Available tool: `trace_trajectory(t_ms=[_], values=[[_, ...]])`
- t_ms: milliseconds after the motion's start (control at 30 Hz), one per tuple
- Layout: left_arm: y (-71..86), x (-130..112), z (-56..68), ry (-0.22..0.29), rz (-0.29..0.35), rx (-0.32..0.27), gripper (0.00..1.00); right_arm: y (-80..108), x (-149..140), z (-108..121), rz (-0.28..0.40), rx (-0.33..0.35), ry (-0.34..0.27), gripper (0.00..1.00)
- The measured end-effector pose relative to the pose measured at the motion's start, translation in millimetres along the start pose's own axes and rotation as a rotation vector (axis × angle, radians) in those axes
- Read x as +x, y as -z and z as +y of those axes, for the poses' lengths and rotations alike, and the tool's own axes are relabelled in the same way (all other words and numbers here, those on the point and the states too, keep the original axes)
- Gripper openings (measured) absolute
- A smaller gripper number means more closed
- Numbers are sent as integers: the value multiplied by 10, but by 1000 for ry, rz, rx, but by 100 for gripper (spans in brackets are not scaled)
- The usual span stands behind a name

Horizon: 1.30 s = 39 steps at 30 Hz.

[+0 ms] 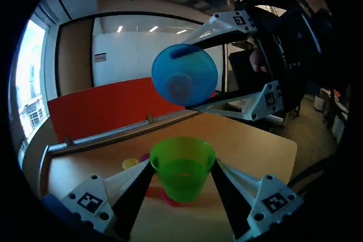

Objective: Pour water

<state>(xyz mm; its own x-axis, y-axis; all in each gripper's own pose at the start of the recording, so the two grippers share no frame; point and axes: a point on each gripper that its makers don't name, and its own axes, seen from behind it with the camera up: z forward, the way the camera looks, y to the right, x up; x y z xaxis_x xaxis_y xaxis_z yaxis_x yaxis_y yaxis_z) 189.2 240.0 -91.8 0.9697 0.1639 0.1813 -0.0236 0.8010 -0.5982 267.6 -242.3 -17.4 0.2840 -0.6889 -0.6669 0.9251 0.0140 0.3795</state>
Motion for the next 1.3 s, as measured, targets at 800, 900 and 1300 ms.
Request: trace_trajectory(t_ms=[800, 900, 1300], values=[[41, -169, -117, 3, -30, 26, 85, 275, -143, -505, -67, -59, -479, 88], [45, -201, -152, 7, -36, 34, 85, 289, -196, -554, -83, -70, -532, 88], [67, -373, -288, 7, -72, 56, 85, 320, -554, -816, -160, -89, -810, 88]])
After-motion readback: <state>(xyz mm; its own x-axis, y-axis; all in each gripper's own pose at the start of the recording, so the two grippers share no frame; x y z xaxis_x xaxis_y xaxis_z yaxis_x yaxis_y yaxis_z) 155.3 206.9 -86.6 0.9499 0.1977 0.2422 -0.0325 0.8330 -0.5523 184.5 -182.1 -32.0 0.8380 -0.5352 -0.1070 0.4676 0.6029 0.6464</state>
